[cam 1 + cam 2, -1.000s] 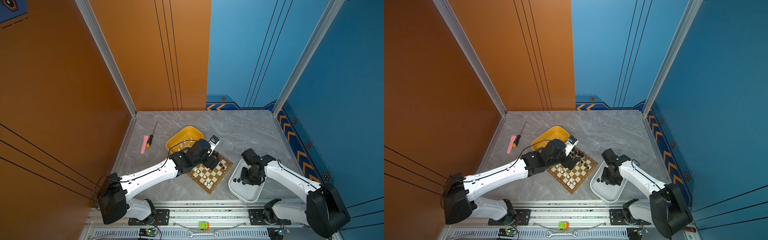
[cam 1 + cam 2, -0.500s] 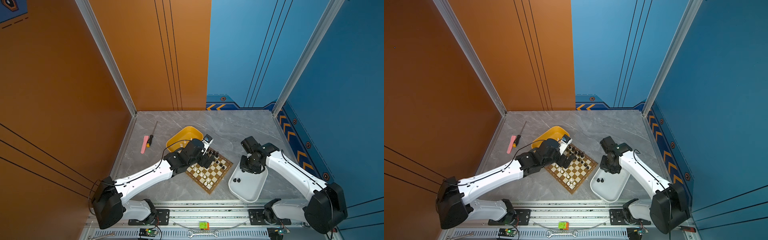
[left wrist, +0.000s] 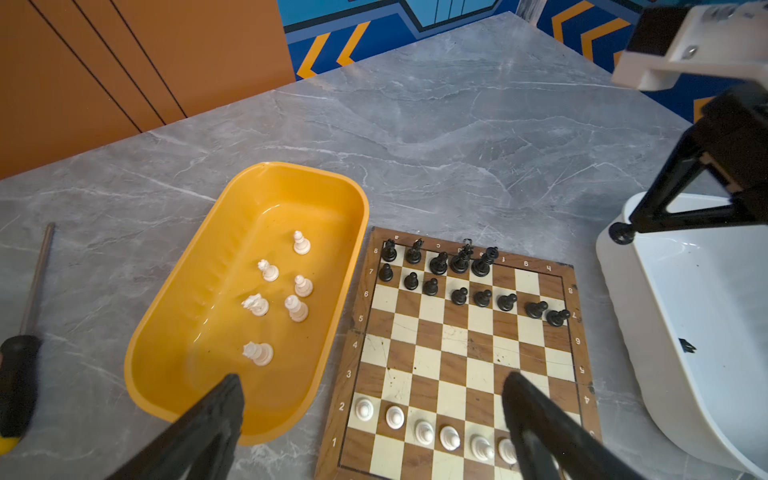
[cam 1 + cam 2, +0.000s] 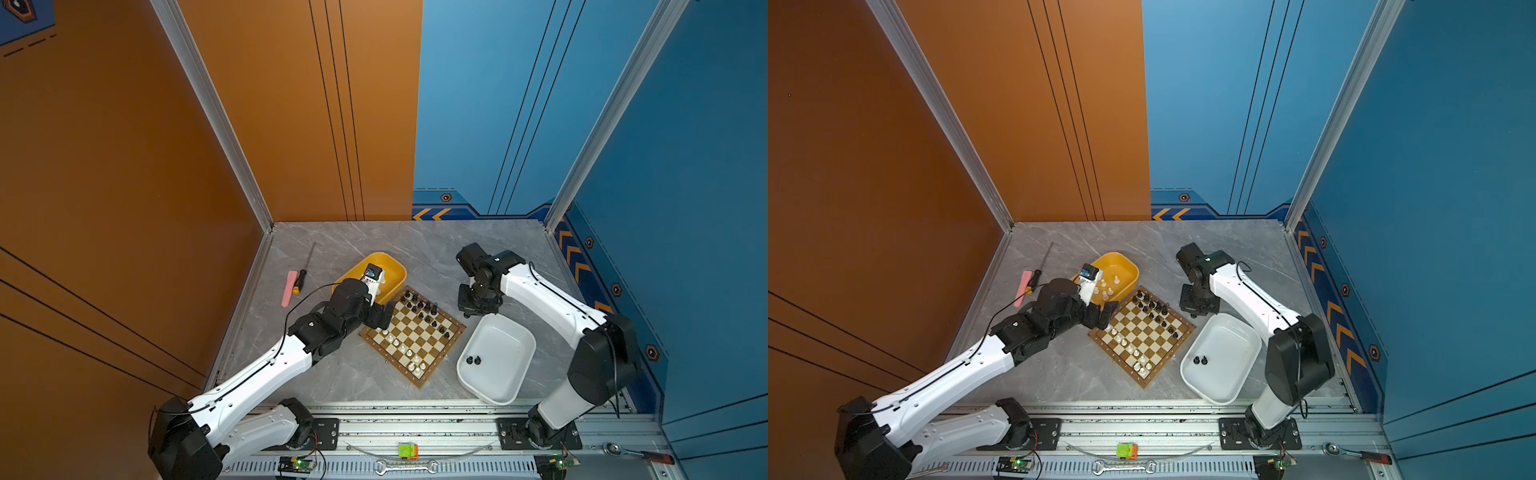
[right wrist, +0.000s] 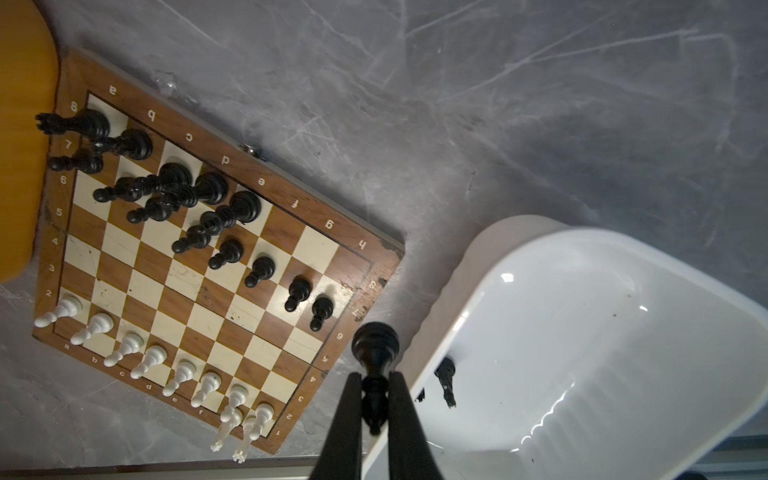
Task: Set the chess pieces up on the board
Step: 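Lift the black piece with the right gripper and carry it to the board's far rank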
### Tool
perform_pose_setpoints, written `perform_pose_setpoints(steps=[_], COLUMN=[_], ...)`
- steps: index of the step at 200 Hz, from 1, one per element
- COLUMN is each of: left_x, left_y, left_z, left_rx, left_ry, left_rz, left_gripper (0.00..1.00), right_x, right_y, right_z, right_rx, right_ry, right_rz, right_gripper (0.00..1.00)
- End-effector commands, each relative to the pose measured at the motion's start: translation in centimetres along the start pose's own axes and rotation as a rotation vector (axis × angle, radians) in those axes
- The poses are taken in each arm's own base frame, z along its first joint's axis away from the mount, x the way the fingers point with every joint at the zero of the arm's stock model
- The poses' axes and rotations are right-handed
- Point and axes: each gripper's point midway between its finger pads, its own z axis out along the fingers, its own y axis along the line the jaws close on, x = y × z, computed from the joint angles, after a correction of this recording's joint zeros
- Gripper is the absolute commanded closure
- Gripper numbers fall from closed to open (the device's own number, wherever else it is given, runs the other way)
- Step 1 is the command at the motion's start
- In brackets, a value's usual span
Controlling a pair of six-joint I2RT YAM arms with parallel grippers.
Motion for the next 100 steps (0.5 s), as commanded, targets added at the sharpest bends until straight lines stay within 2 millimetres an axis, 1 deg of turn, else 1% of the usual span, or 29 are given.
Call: perform_pose_setpoints(steps=[1, 31, 46, 64, 100], left_x=[1.2, 2.1, 2.4, 2.8, 3.1], left_y=[1.4, 2.8, 3.5, 4.2, 5.1], left_z=[-0.7, -1.5, -1.9, -2.3, -2.9], left_rx=[-0.043, -0.08, -0.095, -0.109, -0.131], left_ry=[0.02, 0.02, 0.019, 0.02, 0.01], left_rz=[-0.035, -0.068, -0.087, -0.107, -0.128], left_gripper=[0.02, 0.02, 0.02, 0.02, 0.02], right_x=[0.0, -0.3, -0.5, -0.7, -1.1], right_y=[1.6, 4.4, 5.3, 5.8, 6.0], right_z=[1.1, 3.2, 4.0, 5.0, 6.1], right_rx=[0.026, 0.028, 0.025, 0.03, 0.04], right_ry=[0.044, 0.082, 0.099, 0.118, 0.133], right_rz=[-0.073, -0.129, -0.141, -0.15, -0.155], right_gripper=[0.91, 0.92, 0.93, 0.93, 0.92])
